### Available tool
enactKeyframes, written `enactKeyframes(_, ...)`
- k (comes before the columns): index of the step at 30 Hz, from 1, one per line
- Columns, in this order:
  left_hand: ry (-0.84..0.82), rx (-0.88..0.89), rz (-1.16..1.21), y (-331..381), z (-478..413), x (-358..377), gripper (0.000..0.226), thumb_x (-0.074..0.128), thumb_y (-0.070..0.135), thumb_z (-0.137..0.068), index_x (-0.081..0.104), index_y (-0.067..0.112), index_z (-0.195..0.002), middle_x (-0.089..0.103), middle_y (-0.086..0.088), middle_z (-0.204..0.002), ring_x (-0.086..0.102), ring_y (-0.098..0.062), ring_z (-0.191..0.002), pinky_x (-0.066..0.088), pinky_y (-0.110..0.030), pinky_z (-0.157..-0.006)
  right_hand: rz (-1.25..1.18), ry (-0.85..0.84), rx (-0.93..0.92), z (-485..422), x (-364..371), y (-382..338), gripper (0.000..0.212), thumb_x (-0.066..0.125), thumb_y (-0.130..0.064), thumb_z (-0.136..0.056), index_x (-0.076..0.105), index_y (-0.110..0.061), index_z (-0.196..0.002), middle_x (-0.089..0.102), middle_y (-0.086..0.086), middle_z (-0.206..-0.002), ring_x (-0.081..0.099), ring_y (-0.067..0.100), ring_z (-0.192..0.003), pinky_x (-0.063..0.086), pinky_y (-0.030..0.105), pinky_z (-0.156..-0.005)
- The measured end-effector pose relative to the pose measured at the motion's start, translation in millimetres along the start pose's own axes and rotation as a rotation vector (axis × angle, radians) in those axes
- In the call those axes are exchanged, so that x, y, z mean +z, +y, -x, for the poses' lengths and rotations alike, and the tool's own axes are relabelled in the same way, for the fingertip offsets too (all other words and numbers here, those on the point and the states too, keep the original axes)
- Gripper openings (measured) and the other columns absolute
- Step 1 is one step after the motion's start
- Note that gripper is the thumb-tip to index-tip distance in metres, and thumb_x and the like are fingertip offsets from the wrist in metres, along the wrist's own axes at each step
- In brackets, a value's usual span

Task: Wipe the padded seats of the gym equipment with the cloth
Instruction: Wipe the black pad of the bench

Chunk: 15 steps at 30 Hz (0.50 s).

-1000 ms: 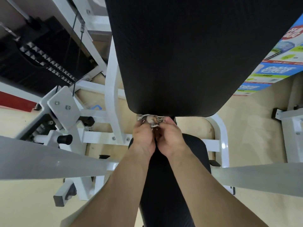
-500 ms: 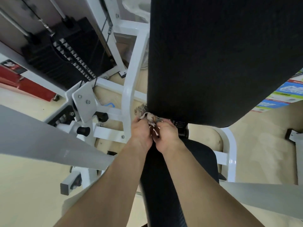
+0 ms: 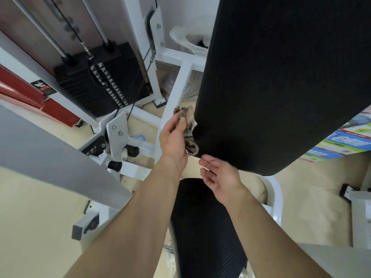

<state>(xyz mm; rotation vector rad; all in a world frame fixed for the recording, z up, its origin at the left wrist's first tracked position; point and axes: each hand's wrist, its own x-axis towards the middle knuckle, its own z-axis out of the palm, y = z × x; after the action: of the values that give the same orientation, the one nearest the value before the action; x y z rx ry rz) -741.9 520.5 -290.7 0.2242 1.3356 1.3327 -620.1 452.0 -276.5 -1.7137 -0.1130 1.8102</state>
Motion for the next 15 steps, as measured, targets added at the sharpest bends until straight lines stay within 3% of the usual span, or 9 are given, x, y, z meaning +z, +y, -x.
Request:
enactKeyframes(3,-0.105,0.027,-0.131,6,8,12,0.021,0.057,0.022,-0.096,0.078,0.024,-0.100,0.075,-0.003,-0.108,0.068,-0.023,-0.109,0.051,-0.042,-0.101,0.057,-0.022,-0.063,18,9,-20,0.024,0.049,-0.019,-0.101,0.073,-0.019,-0.104,0.078,-0.001,-0.099,0.067,0.019,-0.099,0.050,0.034,-0.089)
enactKeyframes(6,-0.033,-0.004,-0.214,0,17,12,0.028,0.053,0.030,-0.098,0.070,0.025,-0.076,0.066,-0.006,-0.085,0.062,-0.027,-0.085,0.051,-0.045,-0.080,0.108,-0.027,-0.082,33,11,-28,0.025,0.050,-0.018,-0.100,0.074,-0.018,-0.105,0.078,0.000,-0.098,0.068,0.021,-0.096,0.051,0.035,-0.088)
enactKeyframes(8,0.036,-0.031,-0.267,3,22,14,0.035,0.052,0.026,-0.099,0.070,0.027,-0.069,0.066,-0.006,-0.082,0.061,-0.026,-0.083,0.053,-0.045,-0.081,0.123,-0.019,-0.089,42,7,-32,0.026,0.049,-0.018,-0.101,0.074,-0.017,-0.108,0.078,0.000,-0.098,0.068,0.021,-0.096,0.051,0.035,-0.087)
enactKeyframes(12,0.047,-0.052,-0.273,35,28,39,0.027,0.051,0.029,-0.091,0.075,0.022,-0.103,0.075,-0.004,-0.105,0.069,-0.024,-0.104,0.055,-0.046,-0.097,0.135,0.021,-0.165,69,2,-56,0.030,0.045,-0.017,-0.101,0.073,-0.017,-0.111,0.078,-0.001,-0.097,0.067,0.019,-0.093,0.051,0.033,-0.082)
enactKeyframes(13,0.018,-0.017,-0.258,48,30,50,0.031,0.052,0.033,-0.088,0.074,0.021,-0.105,0.074,-0.004,-0.110,0.069,-0.025,-0.107,0.054,-0.045,-0.098,0.154,0.017,-0.195,78,3,-65,0.030,0.044,-0.016,-0.101,0.073,-0.017,-0.111,0.078,0.000,-0.098,0.067,0.019,-0.094,0.051,0.033,-0.084)
enactKeyframes(15,-0.040,0.090,-0.279,75,43,71,0.032,0.050,0.042,-0.089,0.071,0.018,-0.091,0.074,-0.001,-0.102,0.068,-0.020,-0.099,0.053,-0.037,-0.090,0.204,-0.007,-0.266,94,11,-84,0.031,0.043,-0.015,-0.101,0.072,-0.017,-0.111,0.077,0.001,-0.100,0.068,0.020,-0.096,0.052,0.034,-0.085)
